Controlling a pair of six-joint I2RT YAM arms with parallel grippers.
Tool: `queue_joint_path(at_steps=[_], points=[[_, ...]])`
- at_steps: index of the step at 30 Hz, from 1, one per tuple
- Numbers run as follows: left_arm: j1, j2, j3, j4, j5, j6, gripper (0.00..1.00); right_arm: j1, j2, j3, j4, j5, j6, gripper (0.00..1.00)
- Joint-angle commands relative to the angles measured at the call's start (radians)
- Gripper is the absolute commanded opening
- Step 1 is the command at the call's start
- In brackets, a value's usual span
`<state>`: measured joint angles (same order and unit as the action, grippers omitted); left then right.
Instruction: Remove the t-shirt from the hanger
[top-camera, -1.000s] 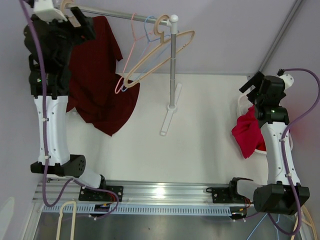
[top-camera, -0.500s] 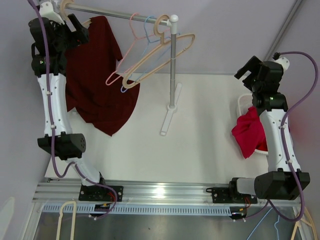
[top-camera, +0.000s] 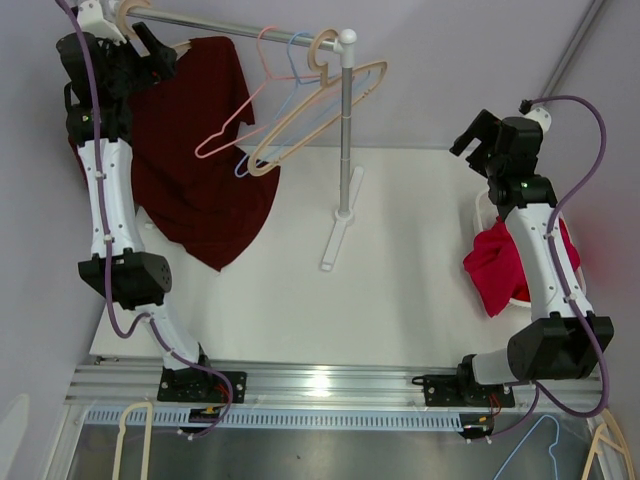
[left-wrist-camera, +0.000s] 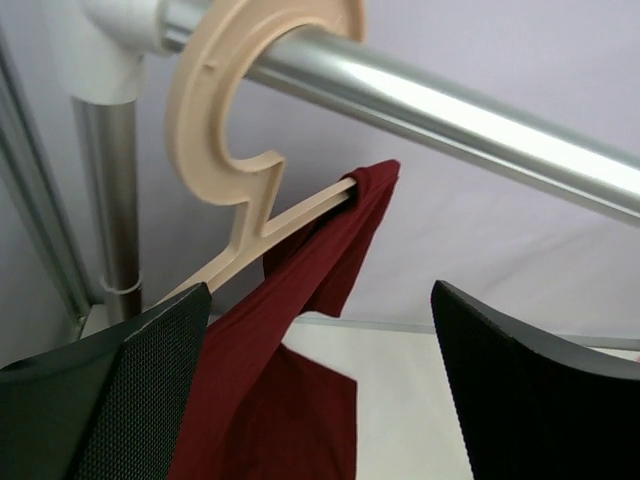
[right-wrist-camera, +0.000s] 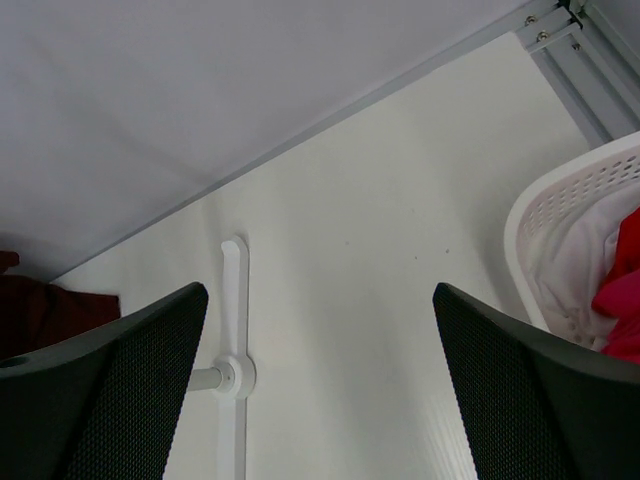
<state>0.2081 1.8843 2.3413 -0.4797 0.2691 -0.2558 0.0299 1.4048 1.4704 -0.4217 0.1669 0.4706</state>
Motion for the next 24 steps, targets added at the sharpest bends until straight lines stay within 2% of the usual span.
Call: queue_joint_path(at_steps=[1, 8, 16, 20, 24], points=[[0.007, -0.016, 0.052, 0.066, 0.103, -0.052, 0.95, 0.016, 0.010, 0.047, 0.049, 0.009, -0.012, 0.99], [-0.013, -0.070, 0.046, 0.104, 0.081, 0.006, 0.97, 0.038, 0.023, 0.064, 0.043, 0.005, -0.016, 0.99], [-0.009, -0.050, 0.015, 0.180, 0.061, 0.102, 1.00, 0.039, 0.039, 0.114, 0.021, 0.000, -0.036, 0.99], [-0.009, -0.059, -0.031, 0.246, -0.007, 0.121, 1.00, 0.041, 0.056, 0.126, 0.020, -0.007, -0.033, 1.00], [-0.004, -0.004, 0.041, 0.218, -0.005, 0.130, 0.97, 0.050, 0.059, 0.128, 0.024, -0.004, -0.035, 0.99]])
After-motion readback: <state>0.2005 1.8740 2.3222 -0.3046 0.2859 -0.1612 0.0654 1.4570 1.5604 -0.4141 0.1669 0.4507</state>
